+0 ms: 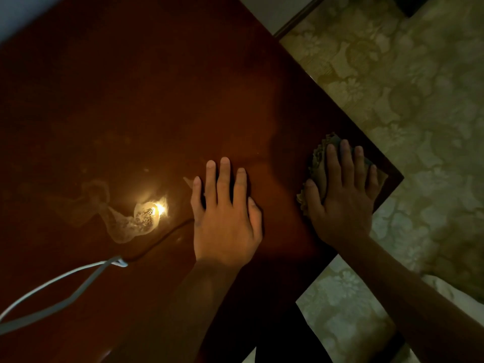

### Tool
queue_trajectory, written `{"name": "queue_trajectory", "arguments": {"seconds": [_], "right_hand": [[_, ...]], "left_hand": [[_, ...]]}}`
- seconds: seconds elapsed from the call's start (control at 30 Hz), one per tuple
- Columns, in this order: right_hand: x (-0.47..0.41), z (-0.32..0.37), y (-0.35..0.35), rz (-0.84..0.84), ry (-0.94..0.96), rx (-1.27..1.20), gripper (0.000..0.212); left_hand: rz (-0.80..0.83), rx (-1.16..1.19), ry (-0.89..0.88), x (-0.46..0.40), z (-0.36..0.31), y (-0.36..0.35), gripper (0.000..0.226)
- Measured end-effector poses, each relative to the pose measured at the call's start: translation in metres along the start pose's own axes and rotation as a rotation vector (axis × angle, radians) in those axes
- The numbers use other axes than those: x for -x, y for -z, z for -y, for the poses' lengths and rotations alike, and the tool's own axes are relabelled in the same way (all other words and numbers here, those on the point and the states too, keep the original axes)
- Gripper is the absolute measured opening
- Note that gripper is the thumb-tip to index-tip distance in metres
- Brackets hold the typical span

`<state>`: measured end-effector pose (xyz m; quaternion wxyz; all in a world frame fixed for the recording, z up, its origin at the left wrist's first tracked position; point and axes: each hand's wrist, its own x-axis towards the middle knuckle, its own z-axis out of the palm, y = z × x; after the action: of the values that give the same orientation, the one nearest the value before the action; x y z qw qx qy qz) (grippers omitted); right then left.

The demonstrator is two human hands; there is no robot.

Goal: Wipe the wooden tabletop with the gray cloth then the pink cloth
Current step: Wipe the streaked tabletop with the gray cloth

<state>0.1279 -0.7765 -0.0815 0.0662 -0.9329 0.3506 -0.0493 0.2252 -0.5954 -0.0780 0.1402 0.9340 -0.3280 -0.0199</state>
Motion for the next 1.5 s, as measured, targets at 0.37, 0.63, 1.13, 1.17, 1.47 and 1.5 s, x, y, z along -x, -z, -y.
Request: {"name": "queue_trajectory", "arguments": {"seconds": [0.37, 0.63, 1.13, 1.17, 1.47, 1.5], "right_hand": [[0.000, 0.001, 0.000, -0.005, 0.013, 0.017, 0.073], [0.000, 0.000, 0.001, 0.018, 0.036, 0.029, 0.076], [0.083, 0.025, 0.009, 0.135, 0.328, 0.052, 0.072], [0.091, 0.033, 0.009, 0.147, 0.352, 0.056, 0.072], [0.145, 0.102, 0.001, 0.144, 0.641, 0.004, 0.068], [0.154, 0.115, -0.001, 0.147, 0.683, -0.015, 0.067]], "left_hand": [[-0.004, -0.012, 0.009, 0.000, -0.001, 0.000, 0.052], [-0.061, -0.042, 0.013, -0.001, -0.003, 0.003, 0.049], [0.070, 0.104, 0.075, 0.000, -0.006, 0.027, 0.046], [0.086, 0.107, 0.071, 0.001, -0.004, 0.029, 0.045], [0.003, 0.170, 0.101, 0.082, 0.066, 0.068, 0.025], [-0.003, 0.175, 0.113, 0.096, 0.079, 0.072, 0.024]]}}
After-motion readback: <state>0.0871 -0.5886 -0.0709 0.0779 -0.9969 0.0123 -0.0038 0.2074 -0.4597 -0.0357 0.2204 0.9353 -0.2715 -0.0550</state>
